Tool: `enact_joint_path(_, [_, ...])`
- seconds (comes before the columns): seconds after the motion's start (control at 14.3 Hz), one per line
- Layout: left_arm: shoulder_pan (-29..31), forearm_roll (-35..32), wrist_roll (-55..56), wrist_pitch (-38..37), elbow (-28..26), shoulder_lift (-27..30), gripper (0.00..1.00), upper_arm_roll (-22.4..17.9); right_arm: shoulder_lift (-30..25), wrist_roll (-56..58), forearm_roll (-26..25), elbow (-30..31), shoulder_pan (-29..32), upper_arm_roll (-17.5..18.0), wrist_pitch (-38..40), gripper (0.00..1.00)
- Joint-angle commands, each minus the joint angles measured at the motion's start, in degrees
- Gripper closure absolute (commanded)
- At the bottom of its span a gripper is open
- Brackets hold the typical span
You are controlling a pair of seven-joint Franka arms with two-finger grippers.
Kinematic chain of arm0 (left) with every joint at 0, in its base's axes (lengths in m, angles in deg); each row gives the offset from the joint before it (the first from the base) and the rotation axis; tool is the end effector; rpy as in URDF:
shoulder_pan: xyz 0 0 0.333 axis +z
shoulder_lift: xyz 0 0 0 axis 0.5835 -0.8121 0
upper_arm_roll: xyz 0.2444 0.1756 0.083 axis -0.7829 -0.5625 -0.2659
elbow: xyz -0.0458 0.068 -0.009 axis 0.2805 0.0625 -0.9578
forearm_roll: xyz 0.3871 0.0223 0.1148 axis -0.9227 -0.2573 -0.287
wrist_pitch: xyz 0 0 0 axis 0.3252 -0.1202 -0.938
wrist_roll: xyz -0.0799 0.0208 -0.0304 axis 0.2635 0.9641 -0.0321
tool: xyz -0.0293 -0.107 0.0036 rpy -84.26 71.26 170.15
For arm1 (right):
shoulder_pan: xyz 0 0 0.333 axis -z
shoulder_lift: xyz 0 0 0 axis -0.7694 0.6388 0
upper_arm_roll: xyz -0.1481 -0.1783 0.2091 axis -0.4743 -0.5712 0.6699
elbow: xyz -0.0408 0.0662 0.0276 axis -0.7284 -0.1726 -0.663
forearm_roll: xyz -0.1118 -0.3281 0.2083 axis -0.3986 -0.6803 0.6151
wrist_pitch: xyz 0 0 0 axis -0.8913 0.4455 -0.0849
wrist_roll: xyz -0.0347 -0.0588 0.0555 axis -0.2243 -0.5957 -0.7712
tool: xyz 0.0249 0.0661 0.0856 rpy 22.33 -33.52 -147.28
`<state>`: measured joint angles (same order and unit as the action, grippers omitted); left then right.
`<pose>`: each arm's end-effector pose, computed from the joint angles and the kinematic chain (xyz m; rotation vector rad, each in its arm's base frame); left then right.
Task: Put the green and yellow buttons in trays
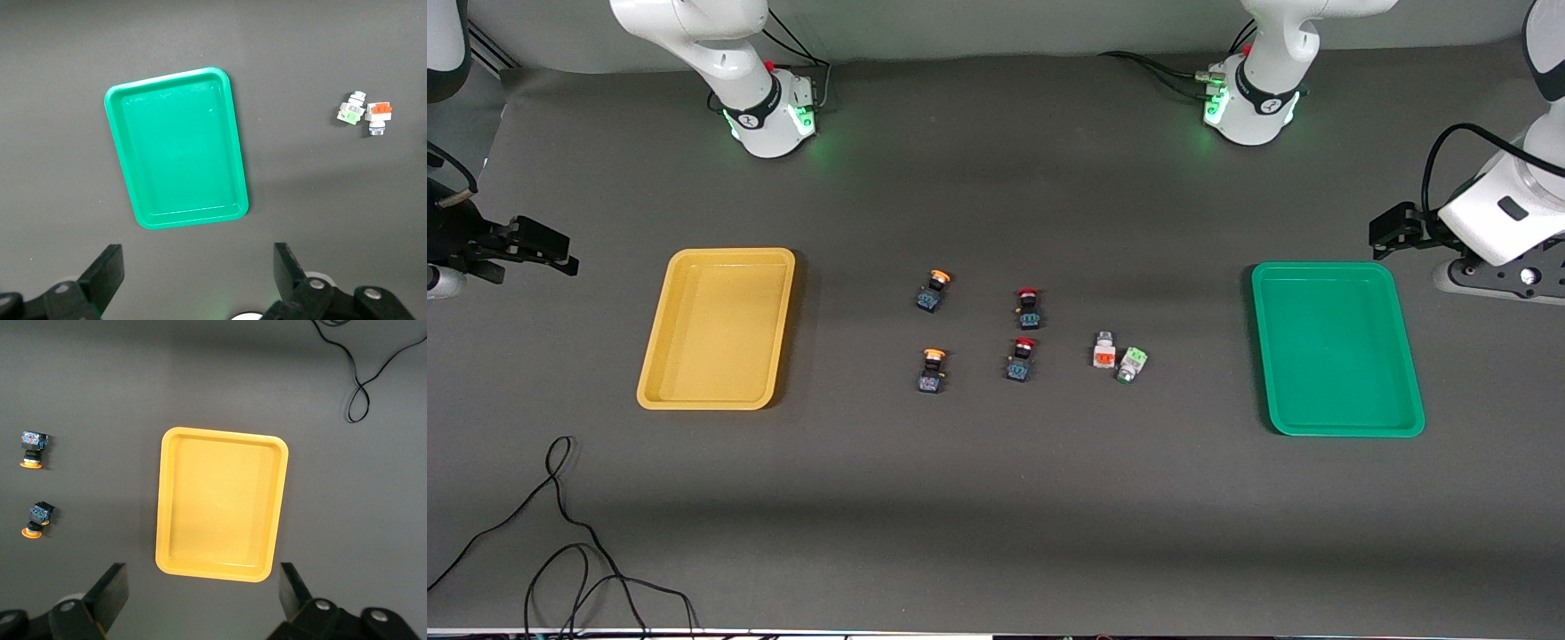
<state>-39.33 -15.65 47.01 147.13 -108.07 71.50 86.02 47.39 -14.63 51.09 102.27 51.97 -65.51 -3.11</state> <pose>0.5714 -0.0510 0.5914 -3.0427 0.2710 0.1536 0.5633 -0.0388 0.5910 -3.1362 -0.0988 0.0418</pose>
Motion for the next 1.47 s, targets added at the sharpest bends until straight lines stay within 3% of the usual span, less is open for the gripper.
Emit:
enact_joint_path(0.0, [-0.7, 0.6, 0.7, -1.5, 1.8, -0.4, 0.00, -0.2, 0.4, 1.1, -0.1, -1.0, 0.4, 0.4, 0.5, 0.00])
enact_joint_path(0.21, [-1.4, 0.8, 2.6, -1.3, 2.2, -0.5, 0.00, 0.4, 0.4, 1.1, -0.1, -1.0, 0.4, 0.4, 0.5, 0.00])
enact_joint_path(0.42, [-1.5, 1.0, 12.1, -0.3, 2.7, -1.5, 0.00, 6.3, 0.4, 1.1, -0.2, -1.0, 0.4, 0.4, 0.5, 0.00])
enact_joint_path(0.7, [-1.5, 1.7, 19.3, 1.0, 6.8, -8.1, 0.00, 12.1, 0.5, 0.8, -0.1, -0.9, -0.2, 0.5, 0.5, 0.00])
enact_joint_path(0.91, [-3.0, 1.5, 23.4, 6.6, 6.1, -12.6, 0.00, 13.6, 0.5, 0.4, -0.1, -0.3, -2.5, 0.4, 0.4, 0.00])
enact_joint_path(1.05, [-4.5, 0.8, 24.8, 9.1, 6.1, -16.5, 0.00, 13.6, 0.6, -4.3, -0.2, 1.1, -6.9, 0.4, -0.3, 0.00])
enact_joint_path(1.26, [-5.2, 0.8, 24.9, 13.2, 3.7, -19.9, 0.00, 13.6, 0.4, -20.2, -0.1, 3.4, -17.4, 0.4, -1.7, 0.00])
enact_joint_path(1.4, [-5.9, 0.7, 24.8, 16.3, 0.9, -22.0, 0.00, 13.6, 0.5, -31.1, -0.1, 7.0, -25.2, 0.4, -7.4, 0.00])
